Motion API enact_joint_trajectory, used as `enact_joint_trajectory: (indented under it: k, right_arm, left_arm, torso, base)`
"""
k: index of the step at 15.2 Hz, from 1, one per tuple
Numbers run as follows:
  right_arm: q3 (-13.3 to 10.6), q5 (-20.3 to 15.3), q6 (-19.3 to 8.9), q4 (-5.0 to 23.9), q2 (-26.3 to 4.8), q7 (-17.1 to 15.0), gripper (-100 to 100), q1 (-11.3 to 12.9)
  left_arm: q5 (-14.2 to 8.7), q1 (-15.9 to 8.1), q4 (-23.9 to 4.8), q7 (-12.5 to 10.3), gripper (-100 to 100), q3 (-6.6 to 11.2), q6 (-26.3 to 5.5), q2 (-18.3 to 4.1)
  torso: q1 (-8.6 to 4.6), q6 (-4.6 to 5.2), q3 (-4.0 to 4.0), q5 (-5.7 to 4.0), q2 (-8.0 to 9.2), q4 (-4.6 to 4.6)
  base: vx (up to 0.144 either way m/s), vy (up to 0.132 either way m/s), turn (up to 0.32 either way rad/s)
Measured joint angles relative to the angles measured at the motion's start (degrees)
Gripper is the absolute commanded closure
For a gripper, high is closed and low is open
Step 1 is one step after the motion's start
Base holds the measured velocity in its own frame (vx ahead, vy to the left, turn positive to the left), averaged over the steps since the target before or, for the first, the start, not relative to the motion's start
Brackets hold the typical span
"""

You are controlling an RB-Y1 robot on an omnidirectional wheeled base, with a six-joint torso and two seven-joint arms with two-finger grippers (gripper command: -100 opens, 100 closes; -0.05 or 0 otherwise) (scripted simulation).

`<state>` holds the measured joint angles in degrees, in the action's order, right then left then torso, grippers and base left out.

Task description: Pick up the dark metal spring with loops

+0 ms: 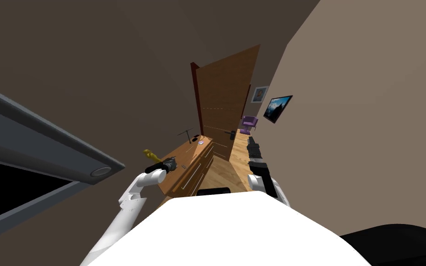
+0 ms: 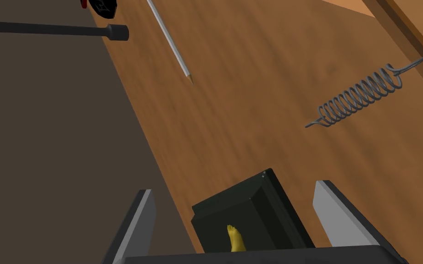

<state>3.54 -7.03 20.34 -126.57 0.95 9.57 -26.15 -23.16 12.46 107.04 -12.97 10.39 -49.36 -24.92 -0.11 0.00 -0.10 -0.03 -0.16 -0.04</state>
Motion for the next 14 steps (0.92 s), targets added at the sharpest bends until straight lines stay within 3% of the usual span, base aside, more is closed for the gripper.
enact_joint_trajectory:
  k: [14]
  right_arm:
    - [0.0,0.0,0.0,0.0,0.0,0.0,0,0.0]
  left_arm:
    - [-4.0,-3.0,-6.2,-3.0,-100,2.59,-15.0,-2.2]
  torso:
    - [0.00,0.01,-0.01,0.00,-0.02,0.00]
  base:
    - [0.044,-0.021,-0.030]
